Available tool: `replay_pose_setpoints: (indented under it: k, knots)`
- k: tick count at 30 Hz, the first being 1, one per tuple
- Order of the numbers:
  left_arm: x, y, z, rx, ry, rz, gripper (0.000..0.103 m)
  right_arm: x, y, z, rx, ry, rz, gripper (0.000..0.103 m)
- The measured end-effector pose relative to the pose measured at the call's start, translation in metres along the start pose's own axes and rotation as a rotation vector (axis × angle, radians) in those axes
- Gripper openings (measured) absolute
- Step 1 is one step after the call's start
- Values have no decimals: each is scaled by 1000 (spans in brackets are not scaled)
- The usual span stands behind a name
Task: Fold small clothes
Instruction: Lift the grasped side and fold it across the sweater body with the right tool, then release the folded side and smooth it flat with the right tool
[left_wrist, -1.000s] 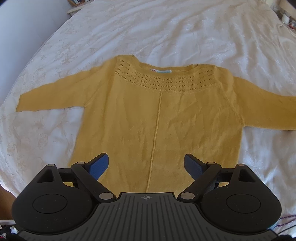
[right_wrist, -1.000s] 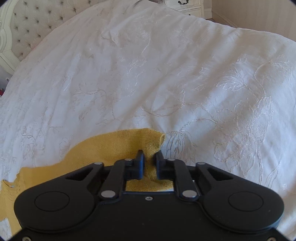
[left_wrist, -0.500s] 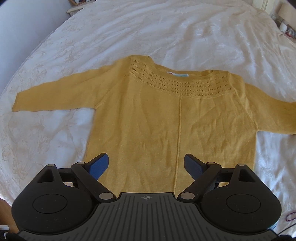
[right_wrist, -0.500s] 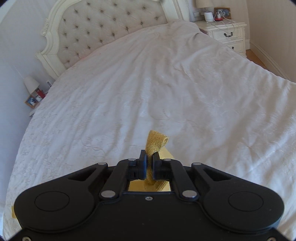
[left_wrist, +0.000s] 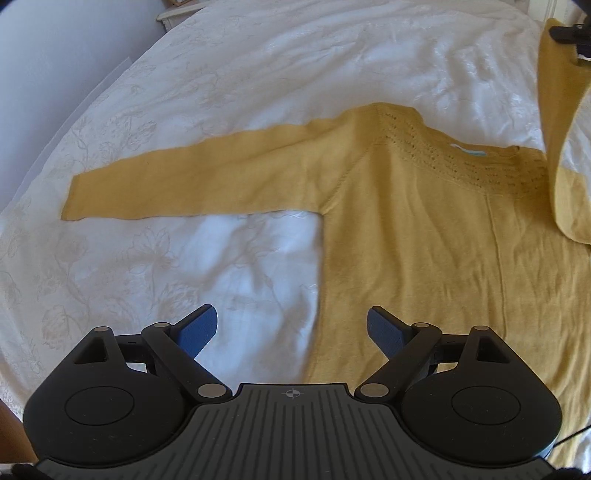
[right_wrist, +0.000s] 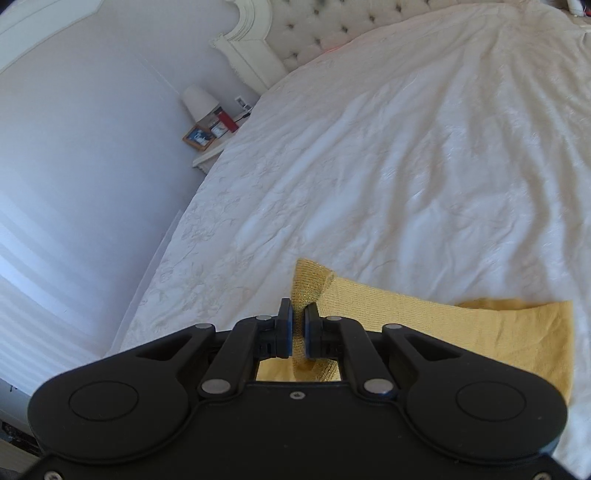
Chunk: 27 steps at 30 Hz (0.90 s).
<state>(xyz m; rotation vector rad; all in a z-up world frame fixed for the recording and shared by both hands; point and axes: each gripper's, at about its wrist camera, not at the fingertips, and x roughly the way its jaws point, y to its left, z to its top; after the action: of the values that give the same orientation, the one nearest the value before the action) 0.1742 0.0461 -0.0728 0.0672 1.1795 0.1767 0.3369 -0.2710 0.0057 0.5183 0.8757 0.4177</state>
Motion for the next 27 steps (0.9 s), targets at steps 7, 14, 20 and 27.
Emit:
replay_pose_setpoints:
  k: [7, 14, 20, 27]
  knots:
    - [14, 36, -1, -15, 8, 28, 89, 102, 42, -69, -34, 135, -9, 12]
    - [24, 41, 6, -18, 4, 11, 89, 127, 50, -107, -72, 166, -6, 32]
    - [33, 15, 30, -13, -43, -22, 89, 88, 18, -99, -120, 119, -41, 53]
    - [65, -29, 73, 14, -59, -114, 67, 34, -59, -89, -143, 76, -299, 53]
